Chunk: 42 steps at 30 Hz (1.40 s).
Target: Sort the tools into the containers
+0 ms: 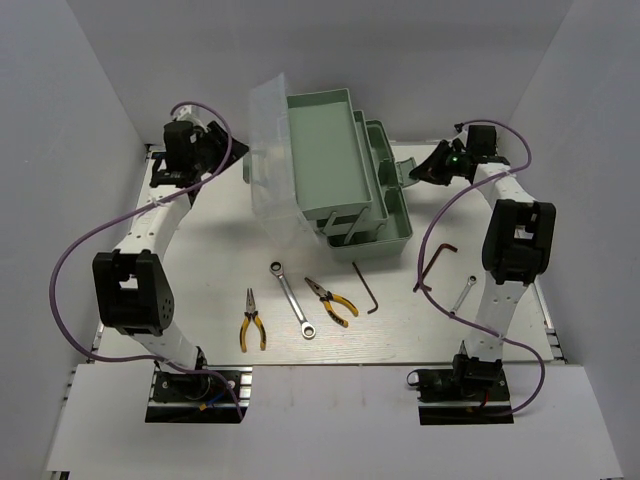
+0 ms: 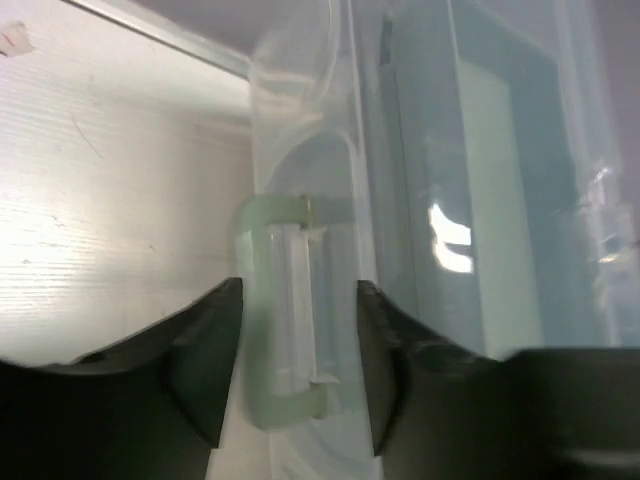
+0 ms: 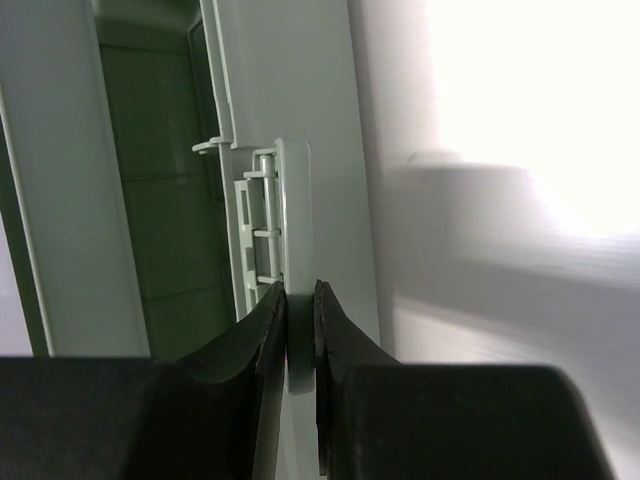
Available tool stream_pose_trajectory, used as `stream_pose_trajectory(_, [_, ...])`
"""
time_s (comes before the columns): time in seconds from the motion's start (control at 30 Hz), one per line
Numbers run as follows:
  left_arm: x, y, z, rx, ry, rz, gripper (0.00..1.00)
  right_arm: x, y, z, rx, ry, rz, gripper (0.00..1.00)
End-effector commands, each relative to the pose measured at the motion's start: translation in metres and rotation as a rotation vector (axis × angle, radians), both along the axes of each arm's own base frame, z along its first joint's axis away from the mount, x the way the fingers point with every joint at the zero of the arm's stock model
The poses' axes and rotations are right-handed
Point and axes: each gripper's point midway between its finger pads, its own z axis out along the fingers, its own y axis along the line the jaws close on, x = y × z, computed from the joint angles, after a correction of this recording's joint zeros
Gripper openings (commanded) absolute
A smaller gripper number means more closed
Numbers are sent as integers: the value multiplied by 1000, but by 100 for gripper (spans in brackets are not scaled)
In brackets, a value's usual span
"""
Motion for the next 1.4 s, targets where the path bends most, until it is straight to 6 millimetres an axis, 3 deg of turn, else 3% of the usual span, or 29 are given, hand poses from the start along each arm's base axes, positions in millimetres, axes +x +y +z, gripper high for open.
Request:
stream_pose_trajectory(0.0, [4,20,56,-11,-131,41,62,35,-54,34,-30,-131,-165,0])
stream_pose_trajectory(0.03, [5,20,61,-21,-136,44,72,33,-54,33,-28,-127,-167,0])
stream_pose_trajectory(0.13, [8,25,46,-19,-94,53,80,31,-57,28,-20,-116,-170,0])
stream_pose_trajectory(0.4, [2,32,48,-13,-90,59,82,26,-58,13,-5,-87,-176,0])
stream_pose_trajectory(0.43, [0,32,41,-13,-69,59,82,26,-58,9,-2,-78,-176,0])
stream_pose_trajectory(0.47, [-5,33,52,-5,-96,56,82,25,-57,6,1,-69,-173,0])
stream_pose_trajectory(0.53, [-13,33,46,8,-75,52,82,28,-55,5,5,-64,-162,0])
stream_pose_trajectory(0.63, [-29,38,53,48,-82,65,82,33,-54,10,8,-72,-156,0])
stream_pose_trajectory(0.8, [-60,55,78,145,-136,128,85,39,-52,16,24,-87,-123,0])
stream_pose_trajectory(0.83, [-66,57,83,147,-150,139,85,39,-52,16,26,-88,-114,16])
stream_pose_trajectory(0.9, [-84,63,94,166,-175,170,88,37,-47,20,44,-94,-86,39])
stream_pose_trajectory(0.93, [-90,63,91,166,-172,170,88,36,-48,23,43,-102,-80,62])
stream_pose_trajectory(1.03, [-111,65,95,168,-198,182,88,31,-49,30,42,-117,-71,86])
stream_pose_trajectory(1.17, [-127,64,84,169,-186,181,89,19,-56,36,36,-120,-68,89])
stream_pose_trajectory(1.2, [-131,64,73,171,-161,179,89,15,-61,35,38,-115,-70,89])
stream_pose_trajectory(1.37, [-147,64,49,174,-123,176,88,-18,-72,38,-34,-112,-52,89])
